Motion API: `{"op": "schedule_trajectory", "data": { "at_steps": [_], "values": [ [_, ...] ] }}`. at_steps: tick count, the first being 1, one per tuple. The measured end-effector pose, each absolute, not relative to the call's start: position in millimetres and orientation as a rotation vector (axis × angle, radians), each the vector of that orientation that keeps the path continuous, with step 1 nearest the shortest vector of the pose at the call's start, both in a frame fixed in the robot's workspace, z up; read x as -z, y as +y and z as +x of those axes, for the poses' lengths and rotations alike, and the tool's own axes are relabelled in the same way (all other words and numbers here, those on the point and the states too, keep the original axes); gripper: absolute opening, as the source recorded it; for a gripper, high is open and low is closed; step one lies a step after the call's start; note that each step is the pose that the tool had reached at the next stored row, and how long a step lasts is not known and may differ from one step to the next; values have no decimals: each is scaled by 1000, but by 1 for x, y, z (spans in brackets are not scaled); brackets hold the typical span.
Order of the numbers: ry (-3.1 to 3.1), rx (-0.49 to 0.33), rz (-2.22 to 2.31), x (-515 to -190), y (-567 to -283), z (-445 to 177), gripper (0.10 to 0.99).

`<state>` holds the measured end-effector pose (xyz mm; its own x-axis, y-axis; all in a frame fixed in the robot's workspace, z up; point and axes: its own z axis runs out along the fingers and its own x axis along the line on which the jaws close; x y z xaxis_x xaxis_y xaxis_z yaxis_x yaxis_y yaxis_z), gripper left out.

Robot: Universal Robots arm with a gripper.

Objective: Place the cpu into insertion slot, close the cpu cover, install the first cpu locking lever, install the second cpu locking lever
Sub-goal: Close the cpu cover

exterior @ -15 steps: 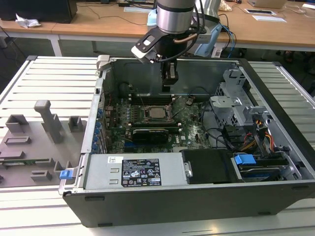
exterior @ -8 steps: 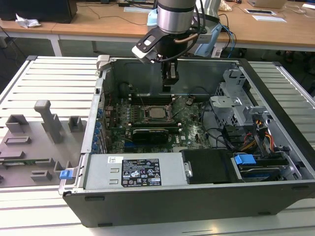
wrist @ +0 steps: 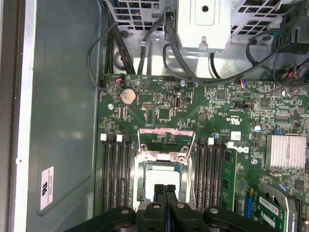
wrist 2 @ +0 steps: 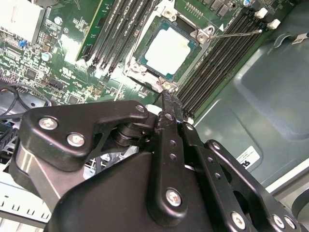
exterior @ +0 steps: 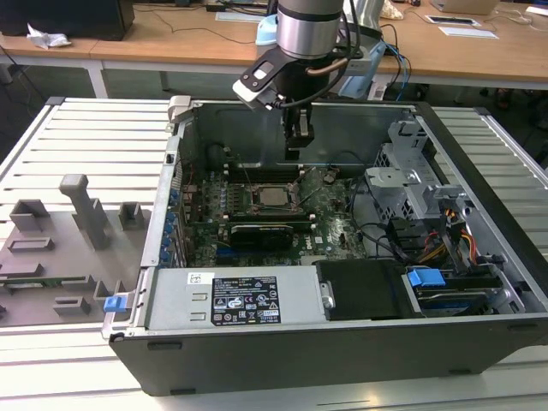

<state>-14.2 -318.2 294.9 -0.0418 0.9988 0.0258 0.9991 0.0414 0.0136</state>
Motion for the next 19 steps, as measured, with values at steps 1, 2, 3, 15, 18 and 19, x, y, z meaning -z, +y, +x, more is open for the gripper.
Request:
{"op": "schedule_trajectory", "data": {
  "at_steps": [1,2,3,15,18,19],
  "values": [
    [-2260,43,-2168,-295,-318,-14,106],
    [-2260,43,-2168,-295,-318,-13,106],
    [-2260,43,-2168,-295,-318,-12,106],
    [-2261,43,-2168,-295,-318,-4,106],
    [-2261,43,-2168,-295,-318,-2,106],
    [-2261,43,-2168,-295,-318,-2,106]
  ]
}}
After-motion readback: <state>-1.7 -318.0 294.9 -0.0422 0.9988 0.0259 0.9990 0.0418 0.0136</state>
